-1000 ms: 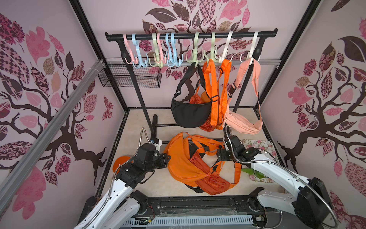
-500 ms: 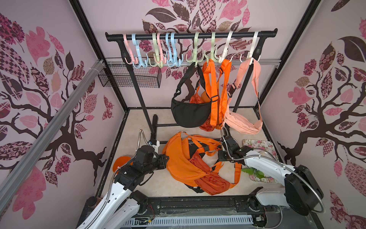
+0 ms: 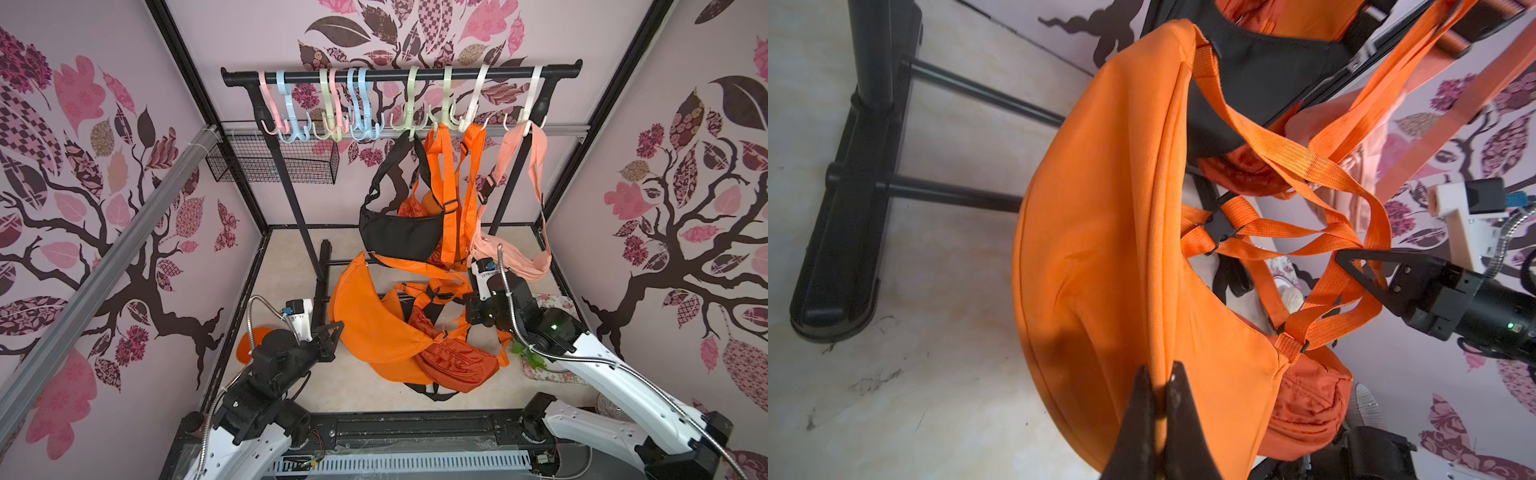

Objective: Hang the bag on a hook
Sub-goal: Pick up the bag from the bag.

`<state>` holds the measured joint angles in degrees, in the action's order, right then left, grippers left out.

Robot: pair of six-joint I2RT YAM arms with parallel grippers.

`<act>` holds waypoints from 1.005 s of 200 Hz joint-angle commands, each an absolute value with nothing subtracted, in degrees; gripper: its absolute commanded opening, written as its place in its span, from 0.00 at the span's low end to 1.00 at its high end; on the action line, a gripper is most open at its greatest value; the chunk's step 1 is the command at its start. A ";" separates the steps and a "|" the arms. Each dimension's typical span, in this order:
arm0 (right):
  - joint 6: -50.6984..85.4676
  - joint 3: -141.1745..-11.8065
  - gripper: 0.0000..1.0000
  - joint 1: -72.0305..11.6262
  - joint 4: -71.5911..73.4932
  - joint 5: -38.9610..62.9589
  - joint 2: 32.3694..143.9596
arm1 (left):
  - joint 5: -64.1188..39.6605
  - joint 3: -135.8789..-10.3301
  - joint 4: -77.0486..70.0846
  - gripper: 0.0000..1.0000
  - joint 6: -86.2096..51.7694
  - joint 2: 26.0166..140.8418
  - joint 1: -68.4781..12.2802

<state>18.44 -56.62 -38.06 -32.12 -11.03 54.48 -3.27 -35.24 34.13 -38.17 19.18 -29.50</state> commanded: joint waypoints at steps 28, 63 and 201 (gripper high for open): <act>16.27 -55.57 0.26 -37.96 -31.76 -13.20 54.27 | -5.65 -33.93 29.34 0.00 -38.01 20.32 -29.15; 17.61 -53.99 0.28 -37.90 -31.52 -16.13 56.76 | -7.29 -36.17 29.32 0.00 -36.95 20.73 -29.09; 15.19 -51.25 0.84 -37.92 -22.81 6.47 68.46 | -12.37 -53.02 50.27 0.00 -31.44 29.59 -29.09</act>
<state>15.03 -50.17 -38.06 -26.87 1.96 64.25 -11.51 -48.56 45.76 -33.19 29.04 -29.47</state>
